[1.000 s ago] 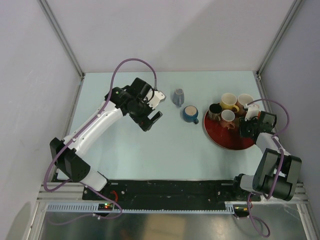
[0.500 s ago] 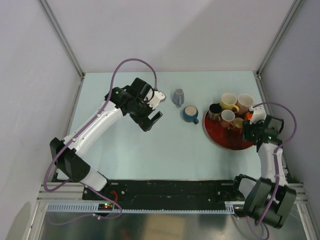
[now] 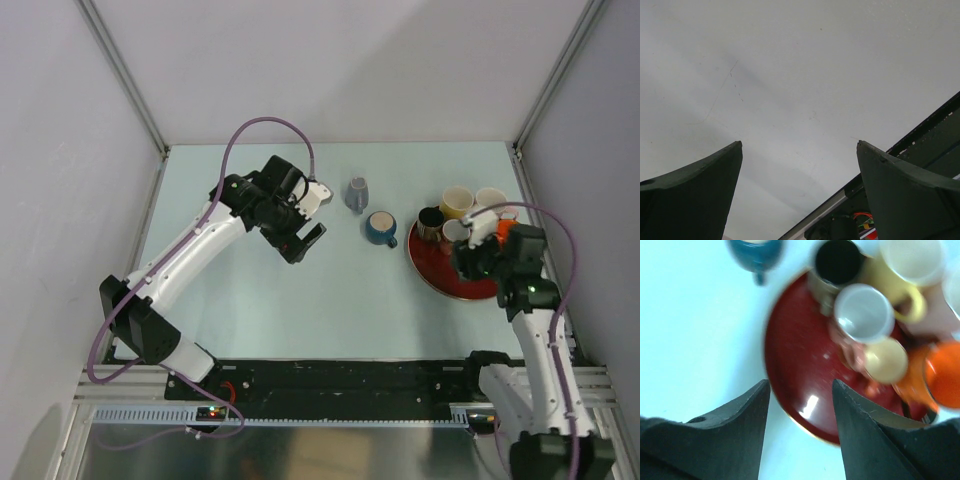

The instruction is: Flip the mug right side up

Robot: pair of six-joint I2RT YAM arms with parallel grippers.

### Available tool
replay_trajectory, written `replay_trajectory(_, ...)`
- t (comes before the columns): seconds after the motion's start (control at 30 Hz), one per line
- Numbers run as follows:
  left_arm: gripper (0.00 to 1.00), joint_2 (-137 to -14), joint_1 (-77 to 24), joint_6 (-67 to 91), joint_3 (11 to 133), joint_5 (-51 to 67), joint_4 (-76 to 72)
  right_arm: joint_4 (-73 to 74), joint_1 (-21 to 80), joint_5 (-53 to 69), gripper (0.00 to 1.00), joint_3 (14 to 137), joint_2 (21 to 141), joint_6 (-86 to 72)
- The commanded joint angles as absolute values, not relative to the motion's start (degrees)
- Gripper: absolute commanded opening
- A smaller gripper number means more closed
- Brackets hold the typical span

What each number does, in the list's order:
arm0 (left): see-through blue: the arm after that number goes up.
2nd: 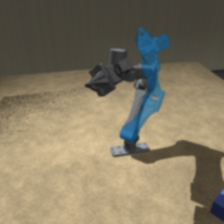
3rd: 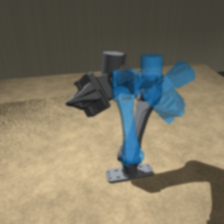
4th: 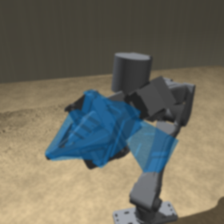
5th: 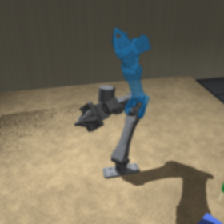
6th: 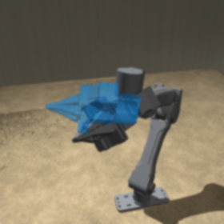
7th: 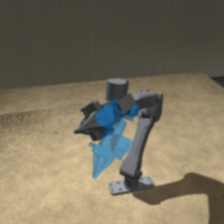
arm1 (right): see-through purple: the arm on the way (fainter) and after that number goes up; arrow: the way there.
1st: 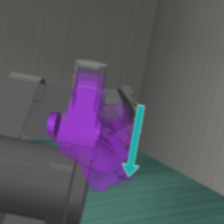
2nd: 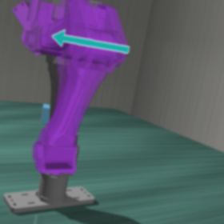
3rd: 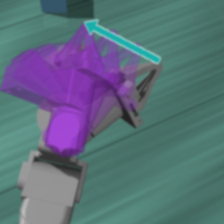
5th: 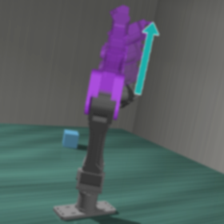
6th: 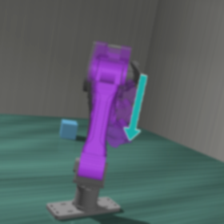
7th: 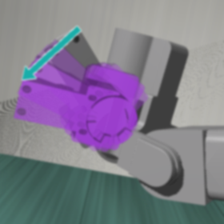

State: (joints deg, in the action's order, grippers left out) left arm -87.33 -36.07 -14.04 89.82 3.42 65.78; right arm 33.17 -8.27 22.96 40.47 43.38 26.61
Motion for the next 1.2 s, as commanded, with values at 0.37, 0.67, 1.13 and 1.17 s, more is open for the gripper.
replay_trajectory(0.37,1.0,-80.9,-35.8,-18.0,87.0,-1.4,66.1,19.1,22.0,15.4,0.55,50.1,72.7,19.6)
replay_trajectory(0.67,1.0,-78.3,-35.4,-18.7,84.1,-2.5,66.0,15.8,22.0,11.3,0.47,57.3,87.8,17.1)
replay_trajectory(1.13,1.0,-77.5,-34.6,-19.7,84.8,-2.8,66.1,13.3,21.3,7.6,0.41,63.5,100.0,18.5)
replay_trajectory(1.17,1.0,-77.4,-34.6,-19.7,84.7,-2.8,66.1,13.2,21.3,7.6,0.41,63.9,100.7,18.8)
